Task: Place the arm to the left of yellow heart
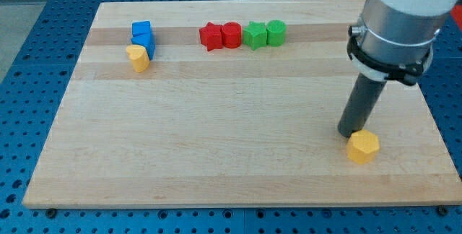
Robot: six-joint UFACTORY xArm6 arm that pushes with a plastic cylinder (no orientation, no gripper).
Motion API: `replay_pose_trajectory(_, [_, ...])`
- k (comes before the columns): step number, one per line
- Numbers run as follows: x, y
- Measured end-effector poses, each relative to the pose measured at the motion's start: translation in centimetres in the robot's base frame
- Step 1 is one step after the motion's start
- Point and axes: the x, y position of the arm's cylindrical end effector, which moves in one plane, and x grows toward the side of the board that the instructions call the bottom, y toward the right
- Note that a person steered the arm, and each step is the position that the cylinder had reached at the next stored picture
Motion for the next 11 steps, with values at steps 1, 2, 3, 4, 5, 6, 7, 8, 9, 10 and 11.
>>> replay_pose_trajectory(1, [0.3,-0.7])
replay_pose_trajectory(2, [-0.6,-5.6])
replay_pose_trajectory(3, [-1.4,-11.5])
replay_pose_trajectory(4, [-2.7,-17.8])
replay_pose_trajectory(5, [-4.3,-23.8])
replay_pose_trajectory(6, [-6.0,-29.4])
replay_pose_trajectory(7, [-8.3,-33.9])
replay_pose_trajectory(8, [-10.6,-37.5])
replay_pose_trajectory(9, [-13.4,-39.5])
replay_pose_trajectory(10, [-16.1,-39.5])
replay_pose_trajectory(11, [-17.0,-37.7])
